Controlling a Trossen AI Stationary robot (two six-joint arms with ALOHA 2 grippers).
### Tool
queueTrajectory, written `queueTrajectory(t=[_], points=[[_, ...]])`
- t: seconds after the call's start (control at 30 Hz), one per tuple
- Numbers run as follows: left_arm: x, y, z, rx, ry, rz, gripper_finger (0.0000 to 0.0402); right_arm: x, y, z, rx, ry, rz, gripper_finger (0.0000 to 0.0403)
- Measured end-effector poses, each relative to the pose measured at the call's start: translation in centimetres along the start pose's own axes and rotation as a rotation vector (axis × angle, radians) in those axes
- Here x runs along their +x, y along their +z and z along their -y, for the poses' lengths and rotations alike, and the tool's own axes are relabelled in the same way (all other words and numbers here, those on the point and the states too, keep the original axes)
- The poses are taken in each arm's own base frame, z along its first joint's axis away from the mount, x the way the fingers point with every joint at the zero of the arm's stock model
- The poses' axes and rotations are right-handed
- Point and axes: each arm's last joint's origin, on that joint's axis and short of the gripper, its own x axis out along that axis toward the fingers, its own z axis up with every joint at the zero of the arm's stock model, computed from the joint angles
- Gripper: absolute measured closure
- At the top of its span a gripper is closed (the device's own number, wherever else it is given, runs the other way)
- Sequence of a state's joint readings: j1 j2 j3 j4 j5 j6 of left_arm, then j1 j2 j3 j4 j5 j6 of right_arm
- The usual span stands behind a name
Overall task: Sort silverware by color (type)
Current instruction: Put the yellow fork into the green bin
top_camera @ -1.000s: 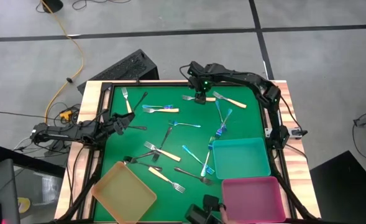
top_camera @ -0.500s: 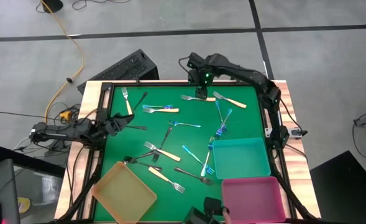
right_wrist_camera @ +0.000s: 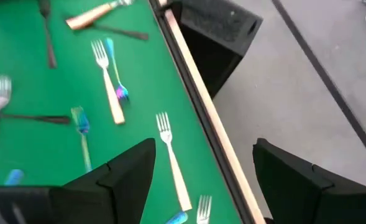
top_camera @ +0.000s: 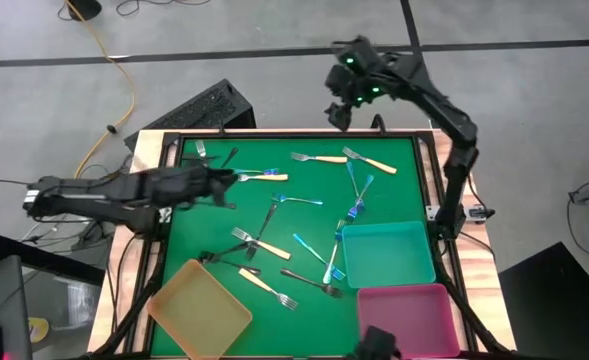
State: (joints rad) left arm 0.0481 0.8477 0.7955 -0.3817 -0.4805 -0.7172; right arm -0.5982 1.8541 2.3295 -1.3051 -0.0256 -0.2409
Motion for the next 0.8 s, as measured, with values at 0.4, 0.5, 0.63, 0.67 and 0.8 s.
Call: queueTrajectory(t=[0.4,0.5,0.63,0.67,0.8], points=[[11.6,5.1,0.6,0.650,0.045,-0.477,0.0249,-7.6,-1.7,-1.1,0.077,-0.004,0.087,0.0112],[13.5,4.6,-1.2,0.696,0.098,-0.634,0.0233,-8.0,-2.1,-1.5,0.071,0.009,0.057,0.0112],[15.7,3.0,-3.6,0.657,0.090,-0.815,0.0217,-7.7,-2.4,-1.8,0.068,0.022,0.010,0.0112],[16.2,2.6,-4.0,0.654,0.083,-0.852,0.0215,-7.6,-2.4,-1.9,0.065,0.026,0.004,0.0112],[17.9,1.2,-5.1,0.682,0.098,-0.935,0.0212,-7.6,-2.3,-2.1,0.037,0.030,0.007,0.0112]])
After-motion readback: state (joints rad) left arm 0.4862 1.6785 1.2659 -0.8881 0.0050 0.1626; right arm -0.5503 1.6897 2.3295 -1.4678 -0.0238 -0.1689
